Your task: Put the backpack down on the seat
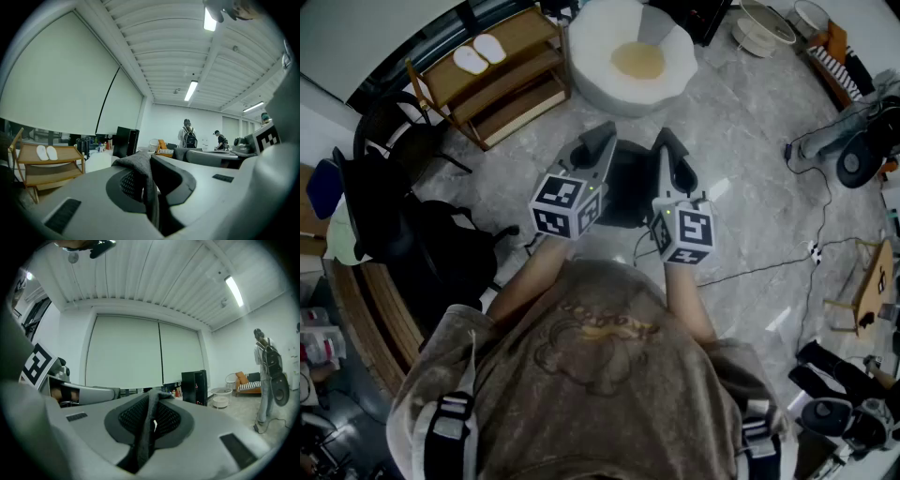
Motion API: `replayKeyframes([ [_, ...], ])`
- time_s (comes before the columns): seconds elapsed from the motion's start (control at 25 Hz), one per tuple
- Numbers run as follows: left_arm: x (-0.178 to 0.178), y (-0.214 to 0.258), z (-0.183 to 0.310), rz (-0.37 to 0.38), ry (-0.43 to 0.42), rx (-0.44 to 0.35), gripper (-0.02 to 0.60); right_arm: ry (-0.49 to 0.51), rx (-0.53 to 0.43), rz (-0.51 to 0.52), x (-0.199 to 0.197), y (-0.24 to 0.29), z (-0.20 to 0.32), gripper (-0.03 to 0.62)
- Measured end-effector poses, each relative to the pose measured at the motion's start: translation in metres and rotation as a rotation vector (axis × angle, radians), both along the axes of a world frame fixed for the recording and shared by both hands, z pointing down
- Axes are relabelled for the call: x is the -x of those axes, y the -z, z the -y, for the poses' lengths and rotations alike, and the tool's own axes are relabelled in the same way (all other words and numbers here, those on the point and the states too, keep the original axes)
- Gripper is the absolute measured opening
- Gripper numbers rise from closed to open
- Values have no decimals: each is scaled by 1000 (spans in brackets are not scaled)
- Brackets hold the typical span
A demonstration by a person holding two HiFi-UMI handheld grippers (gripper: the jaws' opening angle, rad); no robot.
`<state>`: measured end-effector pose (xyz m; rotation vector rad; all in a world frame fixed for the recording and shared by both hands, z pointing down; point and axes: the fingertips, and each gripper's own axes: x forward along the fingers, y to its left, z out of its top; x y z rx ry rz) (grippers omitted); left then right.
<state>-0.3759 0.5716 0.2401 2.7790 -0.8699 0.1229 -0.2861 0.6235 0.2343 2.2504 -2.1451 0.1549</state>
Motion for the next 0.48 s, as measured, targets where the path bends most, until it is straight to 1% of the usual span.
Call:
replayKeyframes([
  [0.2,8,-1,11,0,-10,3,32,1,-2,-6,7,-1,11,35],
  [0.48,12,-9,30,2,-49,-5,32,-38,-10,26,12,-7,28,37],
])
